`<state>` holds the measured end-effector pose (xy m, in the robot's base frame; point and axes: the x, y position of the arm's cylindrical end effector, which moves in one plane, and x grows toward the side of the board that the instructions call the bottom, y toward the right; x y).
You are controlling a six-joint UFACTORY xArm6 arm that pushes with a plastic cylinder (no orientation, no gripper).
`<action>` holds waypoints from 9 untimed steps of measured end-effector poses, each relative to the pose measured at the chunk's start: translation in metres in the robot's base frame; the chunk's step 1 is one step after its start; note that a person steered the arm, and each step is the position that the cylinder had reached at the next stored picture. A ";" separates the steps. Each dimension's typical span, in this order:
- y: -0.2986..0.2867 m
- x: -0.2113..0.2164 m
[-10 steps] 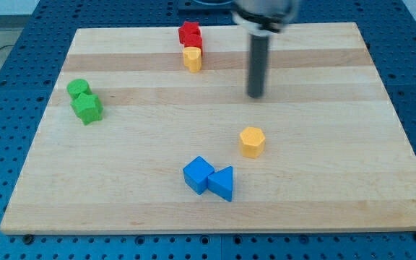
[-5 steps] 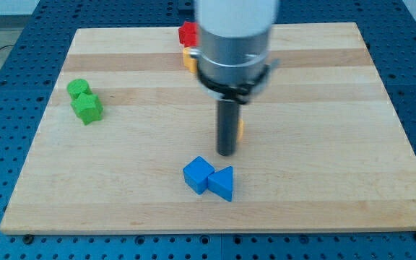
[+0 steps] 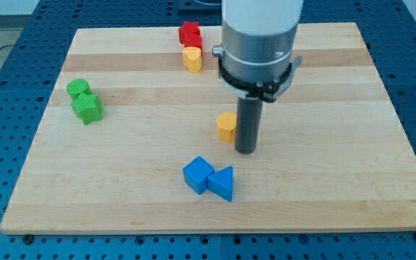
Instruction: Move the yellow hexagon bottom to the yellow heart
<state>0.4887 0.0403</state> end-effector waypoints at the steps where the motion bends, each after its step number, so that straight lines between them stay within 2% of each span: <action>1: -0.035 -0.035; 2: -0.053 -0.070; 4: -0.047 -0.047; 5: -0.056 -0.052; 6: -0.056 -0.086; 7: -0.056 -0.089; 8: -0.056 -0.043; 9: -0.071 -0.027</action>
<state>0.4619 -0.0309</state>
